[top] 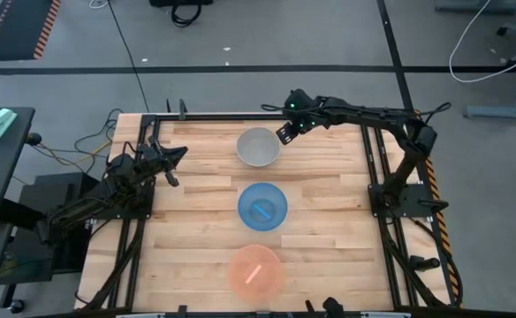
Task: Nest bowls inside each other
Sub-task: Stack the gray bowl on the blue bowl
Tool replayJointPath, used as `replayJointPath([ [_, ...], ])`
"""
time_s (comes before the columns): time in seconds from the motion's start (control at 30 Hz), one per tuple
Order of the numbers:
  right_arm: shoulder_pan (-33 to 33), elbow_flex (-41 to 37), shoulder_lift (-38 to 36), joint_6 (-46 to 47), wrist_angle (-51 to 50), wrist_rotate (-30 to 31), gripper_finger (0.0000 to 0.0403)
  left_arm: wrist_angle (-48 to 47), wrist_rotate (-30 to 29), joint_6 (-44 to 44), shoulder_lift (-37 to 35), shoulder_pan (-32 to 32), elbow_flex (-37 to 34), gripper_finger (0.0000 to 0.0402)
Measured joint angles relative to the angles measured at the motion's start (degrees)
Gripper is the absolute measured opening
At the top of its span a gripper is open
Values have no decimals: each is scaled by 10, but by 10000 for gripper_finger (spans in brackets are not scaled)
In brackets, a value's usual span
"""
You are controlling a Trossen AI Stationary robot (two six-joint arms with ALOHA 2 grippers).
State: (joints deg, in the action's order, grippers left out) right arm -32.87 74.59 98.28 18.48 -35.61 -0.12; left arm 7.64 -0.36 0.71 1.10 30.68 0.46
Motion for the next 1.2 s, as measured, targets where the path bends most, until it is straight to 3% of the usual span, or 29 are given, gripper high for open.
replayJointPath([
  [0.6,13,0,66,-2,35,-23,126,0,0,0,0,0,0,27],
  [1.2,39,0,68,10,56,-30,126,0,0,0,0,0,0,30],
])
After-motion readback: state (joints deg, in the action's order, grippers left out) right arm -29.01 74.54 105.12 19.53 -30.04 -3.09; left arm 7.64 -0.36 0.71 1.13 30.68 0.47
